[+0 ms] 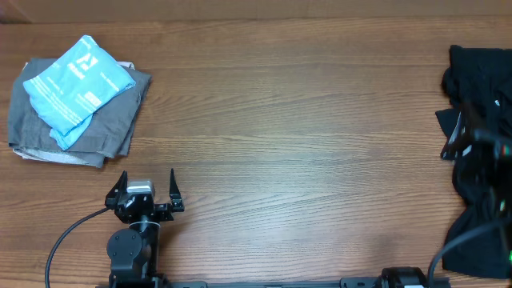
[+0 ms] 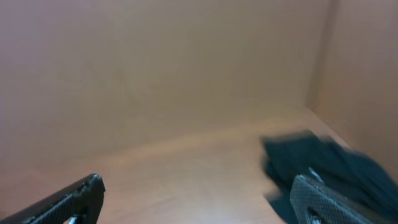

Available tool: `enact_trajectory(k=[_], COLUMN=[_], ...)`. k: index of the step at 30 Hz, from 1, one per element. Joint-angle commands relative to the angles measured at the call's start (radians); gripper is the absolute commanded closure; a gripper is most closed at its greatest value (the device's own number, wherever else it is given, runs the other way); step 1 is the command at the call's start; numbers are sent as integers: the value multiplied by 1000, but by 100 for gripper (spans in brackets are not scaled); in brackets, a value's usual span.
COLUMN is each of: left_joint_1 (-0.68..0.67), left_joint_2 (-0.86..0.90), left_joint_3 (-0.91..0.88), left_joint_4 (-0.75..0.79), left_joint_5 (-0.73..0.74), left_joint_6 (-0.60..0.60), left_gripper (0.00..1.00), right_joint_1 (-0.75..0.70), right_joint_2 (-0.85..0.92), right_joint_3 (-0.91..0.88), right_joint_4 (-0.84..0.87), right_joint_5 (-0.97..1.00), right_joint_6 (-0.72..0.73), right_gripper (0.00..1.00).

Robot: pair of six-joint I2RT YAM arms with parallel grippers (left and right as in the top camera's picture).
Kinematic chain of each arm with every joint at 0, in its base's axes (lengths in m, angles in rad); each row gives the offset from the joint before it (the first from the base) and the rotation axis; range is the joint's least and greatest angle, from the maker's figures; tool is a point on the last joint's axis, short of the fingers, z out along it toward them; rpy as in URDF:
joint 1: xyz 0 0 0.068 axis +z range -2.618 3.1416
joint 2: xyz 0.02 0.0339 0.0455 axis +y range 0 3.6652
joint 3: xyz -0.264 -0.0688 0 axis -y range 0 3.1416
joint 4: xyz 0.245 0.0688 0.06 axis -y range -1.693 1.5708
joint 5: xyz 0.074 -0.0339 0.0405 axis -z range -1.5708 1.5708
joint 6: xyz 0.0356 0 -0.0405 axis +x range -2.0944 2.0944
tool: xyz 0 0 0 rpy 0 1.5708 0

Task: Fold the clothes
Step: 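Reach the right gripper into the black shirt pile and grasp a shirt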

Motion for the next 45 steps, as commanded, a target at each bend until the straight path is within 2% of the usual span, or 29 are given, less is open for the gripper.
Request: enact_trajectory(k=[1, 7, 16, 19, 21, 27, 38, 45], left_joint_1=[2, 2, 2, 2, 2, 2, 2, 2], left_joint_2=[-1, -1, -1, -1, -1, -1, -1, -1], left_joint_3=[-5, -5, -5, -5, -5, -5, -5, -5], left_joint_4=[3, 3, 3, 3, 3, 3, 3, 3], left_joint_5=[-9, -9, -9, -9, -9, -9, -9, -9], left_joint_6=[19, 19, 19, 19, 19, 19, 19, 19], left_gripper=[0, 0, 0, 0, 0, 0, 0, 0], right_joint_1=[-16, -149, -439, -483, -500, -515, -515, -520], right_joint_2=[181, 433, 705, 788, 845, 1007, 1193, 1278], right_joint_3=[172, 299, 298, 298, 298, 298, 298, 297], right_joint_4=[-126, -289, -249, -222, -210, -129, -5, 40], right_joint_5=[146, 140, -68, -74, -77, -100, -157, -157], right_joint_6=[-1, -1, -30, -30, -30, -30, -159, -158], right_gripper=[0, 0, 0, 16, 27, 46, 47, 50])
